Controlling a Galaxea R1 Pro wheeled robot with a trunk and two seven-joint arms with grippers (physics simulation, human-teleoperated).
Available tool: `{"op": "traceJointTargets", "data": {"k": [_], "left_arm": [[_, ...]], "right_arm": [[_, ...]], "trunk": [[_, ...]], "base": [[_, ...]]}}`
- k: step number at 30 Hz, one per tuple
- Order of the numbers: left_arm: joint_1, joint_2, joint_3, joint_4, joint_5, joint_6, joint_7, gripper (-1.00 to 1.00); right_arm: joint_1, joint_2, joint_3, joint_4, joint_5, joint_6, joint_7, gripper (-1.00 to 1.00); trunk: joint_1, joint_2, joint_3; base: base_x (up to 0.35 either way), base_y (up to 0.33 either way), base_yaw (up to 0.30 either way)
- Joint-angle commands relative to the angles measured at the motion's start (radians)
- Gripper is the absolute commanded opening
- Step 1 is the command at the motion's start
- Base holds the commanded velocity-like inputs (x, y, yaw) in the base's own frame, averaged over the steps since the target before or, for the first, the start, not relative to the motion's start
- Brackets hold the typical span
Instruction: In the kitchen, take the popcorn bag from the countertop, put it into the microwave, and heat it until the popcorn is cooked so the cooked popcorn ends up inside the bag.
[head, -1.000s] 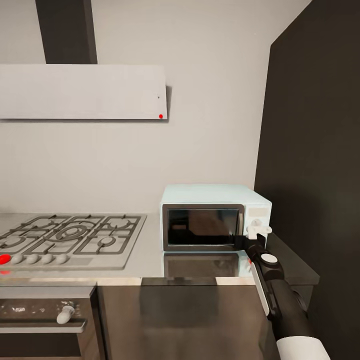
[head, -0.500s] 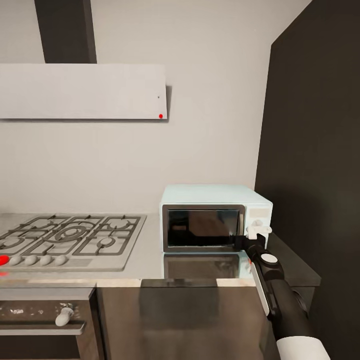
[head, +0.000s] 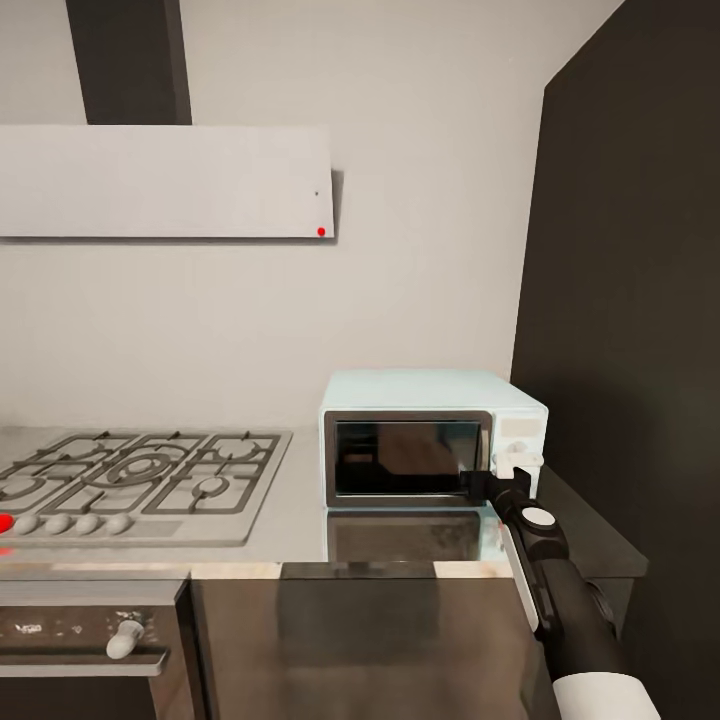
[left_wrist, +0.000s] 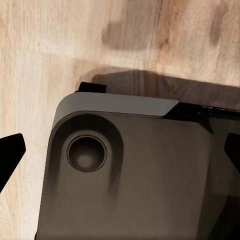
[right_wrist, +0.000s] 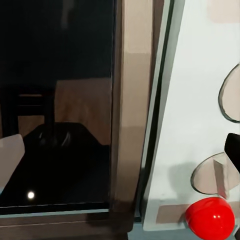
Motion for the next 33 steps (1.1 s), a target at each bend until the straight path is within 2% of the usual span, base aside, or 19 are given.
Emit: {"op": "traceJointTargets", "data": {"k": [1,31,32,33], "left_arm": [[0.000,0.000,0.000,0.000,0.007,-0.002,0.000,1.00],[0.000,0.000,0.000,0.000,0.007,-0.002,0.000,1.00],[0.000,0.000,0.000,0.000,0.006,-0.002,0.000,1.00],[0.000,0.000,0.000,0.000,0.007,-0.002,0.000,1.00]], "right_arm": [[-0.001,0.001,-0.001,-0.001,0.009,0.006,0.001,1.00],[-0.001,-0.001,-0.005,0.018,0.014,0.006,0.001,1.00],[-0.001,-0.001,-0.005,0.017,0.014,0.006,0.002,-1.00],[-0.001,-0.001,-0.005,0.017,0.014,0.006,0.002,-1.00]], "trunk": [[0.000,-0.001,-0.001],[0.000,-0.001,-0.001],[0.000,-0.001,-0.001],[0.000,-0.001,-0.001]], "base": [[0.060,0.000,0.000],[0.021,0.000,0.000],[0.000,0.000,0.000],[0.000,0.000,0.000]]}}
